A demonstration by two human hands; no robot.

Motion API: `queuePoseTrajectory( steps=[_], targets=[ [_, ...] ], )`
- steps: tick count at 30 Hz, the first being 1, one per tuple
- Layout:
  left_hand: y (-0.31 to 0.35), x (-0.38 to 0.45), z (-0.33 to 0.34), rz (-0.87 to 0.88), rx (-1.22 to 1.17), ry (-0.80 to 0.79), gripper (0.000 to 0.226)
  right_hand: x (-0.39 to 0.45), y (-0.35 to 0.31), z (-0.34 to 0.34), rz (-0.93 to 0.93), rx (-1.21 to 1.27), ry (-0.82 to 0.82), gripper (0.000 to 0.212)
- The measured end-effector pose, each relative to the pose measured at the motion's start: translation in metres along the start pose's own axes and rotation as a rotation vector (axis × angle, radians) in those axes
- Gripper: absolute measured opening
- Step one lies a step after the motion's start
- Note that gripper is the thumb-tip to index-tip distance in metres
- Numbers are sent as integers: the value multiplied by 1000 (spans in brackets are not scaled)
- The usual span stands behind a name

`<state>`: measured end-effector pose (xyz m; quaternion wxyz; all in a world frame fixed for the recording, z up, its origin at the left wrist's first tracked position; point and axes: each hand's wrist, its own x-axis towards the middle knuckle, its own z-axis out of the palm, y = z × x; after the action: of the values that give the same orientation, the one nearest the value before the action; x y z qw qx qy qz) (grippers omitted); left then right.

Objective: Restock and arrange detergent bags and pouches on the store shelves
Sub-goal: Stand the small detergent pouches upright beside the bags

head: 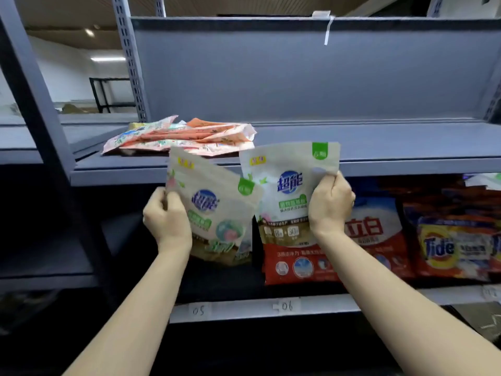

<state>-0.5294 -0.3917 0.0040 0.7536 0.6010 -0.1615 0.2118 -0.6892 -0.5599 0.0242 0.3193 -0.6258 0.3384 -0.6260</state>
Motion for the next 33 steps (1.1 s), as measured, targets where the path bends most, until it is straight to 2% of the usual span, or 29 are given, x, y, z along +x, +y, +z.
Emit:
queuePoseTrajectory(
  steps=[4,7,9,11,14,18,22,24,26,29,31,33],
  targets=[
    [-56,-24,-13,-171,199,52,37,-20,37,2,89,-52,-149,30],
    [-96,-31,-13,-438,379,1,34,-26,59,7,205,-53,-193,31],
    [-121,-35,-12,-613,423,-57,45,-29,73,10,306,-85,-230,31],
    [-145,-38,-10,-704,349,-84,52,-30,85,13,420,-148,-257,29],
    [-165,-41,1,-832,118,-67,51,-32,98,14,552,-128,-251,27],
    [-186,-44,11,-752,209,-189,40,-39,110,22,646,-40,-217,28],
    [-202,-46,17,-733,207,-283,37,-56,124,39,720,-2,-440,22],
    [-206,-46,22,-772,180,-314,27,-69,128,52,738,-37,-589,18],
    [-208,-45,23,-826,119,-316,15,-77,129,72,844,-80,-661,15],
    [-210,-41,21,-842,109,-302,18,-85,141,99,912,-256,-791,32],
    [-211,-38,17,-803,149,-356,12,-94,146,109,883,-290,-825,37],
    [-215,-35,14,-791,174,-406,11,-104,154,112,912,-184,-762,22]
  ],
)
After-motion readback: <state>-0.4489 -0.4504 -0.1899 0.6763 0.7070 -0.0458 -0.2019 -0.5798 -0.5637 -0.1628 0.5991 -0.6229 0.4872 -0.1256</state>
